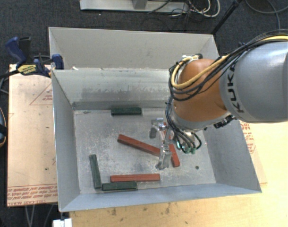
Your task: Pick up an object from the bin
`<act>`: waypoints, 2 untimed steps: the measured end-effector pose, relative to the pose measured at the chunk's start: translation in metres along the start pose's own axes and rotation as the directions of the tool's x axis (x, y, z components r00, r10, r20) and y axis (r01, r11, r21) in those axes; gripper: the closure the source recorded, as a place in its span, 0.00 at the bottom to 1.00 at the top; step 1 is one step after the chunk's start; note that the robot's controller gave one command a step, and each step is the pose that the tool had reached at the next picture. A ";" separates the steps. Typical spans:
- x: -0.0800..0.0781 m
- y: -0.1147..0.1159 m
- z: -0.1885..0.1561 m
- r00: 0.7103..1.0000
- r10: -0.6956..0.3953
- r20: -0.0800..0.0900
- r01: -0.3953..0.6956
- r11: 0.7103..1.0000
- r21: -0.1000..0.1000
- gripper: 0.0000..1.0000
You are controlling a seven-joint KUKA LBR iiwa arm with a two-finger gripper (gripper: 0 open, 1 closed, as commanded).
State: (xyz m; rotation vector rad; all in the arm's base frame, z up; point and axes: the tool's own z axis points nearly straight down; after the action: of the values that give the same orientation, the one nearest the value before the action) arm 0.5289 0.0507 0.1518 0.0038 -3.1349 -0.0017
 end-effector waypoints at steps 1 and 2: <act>-0.002 0.000 -0.003 1.000 0.001 0.007 -0.001 1.000 0.000 0.00; 0.011 -0.002 0.031 0.996 -0.087 0.012 0.087 0.996 0.001 0.00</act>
Offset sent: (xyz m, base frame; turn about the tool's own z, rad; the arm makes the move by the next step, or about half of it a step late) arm -0.0329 -0.0057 -0.0818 -0.2107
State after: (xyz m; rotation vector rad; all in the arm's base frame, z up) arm 0.5176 0.0487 0.1210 0.1407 -3.1438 -0.0018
